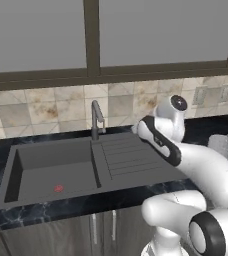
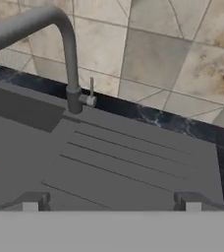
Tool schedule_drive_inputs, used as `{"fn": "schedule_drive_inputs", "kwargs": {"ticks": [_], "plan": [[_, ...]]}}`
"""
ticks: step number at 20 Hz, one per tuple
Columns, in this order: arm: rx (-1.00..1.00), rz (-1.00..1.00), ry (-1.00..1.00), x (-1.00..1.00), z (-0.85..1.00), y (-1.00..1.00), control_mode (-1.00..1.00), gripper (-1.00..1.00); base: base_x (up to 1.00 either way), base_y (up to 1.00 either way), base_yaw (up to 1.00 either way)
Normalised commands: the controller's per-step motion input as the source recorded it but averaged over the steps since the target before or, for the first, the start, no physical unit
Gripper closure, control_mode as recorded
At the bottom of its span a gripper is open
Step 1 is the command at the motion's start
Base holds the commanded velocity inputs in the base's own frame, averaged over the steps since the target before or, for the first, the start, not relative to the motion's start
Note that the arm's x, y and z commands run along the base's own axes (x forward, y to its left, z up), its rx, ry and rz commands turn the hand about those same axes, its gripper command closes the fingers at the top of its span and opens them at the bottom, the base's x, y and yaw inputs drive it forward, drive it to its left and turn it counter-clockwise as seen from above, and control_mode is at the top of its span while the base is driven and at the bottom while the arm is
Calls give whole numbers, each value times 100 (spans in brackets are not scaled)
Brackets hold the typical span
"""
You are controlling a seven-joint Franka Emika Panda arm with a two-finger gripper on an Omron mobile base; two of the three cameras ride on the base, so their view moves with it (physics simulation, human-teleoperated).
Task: Turn on the sink faucet and place the jug under the water for a few seconds to fill it up.
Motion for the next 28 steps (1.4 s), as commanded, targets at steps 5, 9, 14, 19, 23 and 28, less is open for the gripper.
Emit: {"fn": "schedule_drive_inputs", "kwargs": {"ticks": [5,9,14,19,23,28], "plan": [[0,19,-32,54,-43,18,-100,-100,0,0,0],[1,21,-28,23,-21,28,-100,-100,0,0,0],[4,17,-11,14,-1,2,-100,-100,0,0,0],[1,2,3,46,6,32,-100,-100,0,0,0],[0,0,10,37,0,16,-100,-100,0,0,0],[0,0,13,27,0,11,-100,-100,0,0,0]]}}
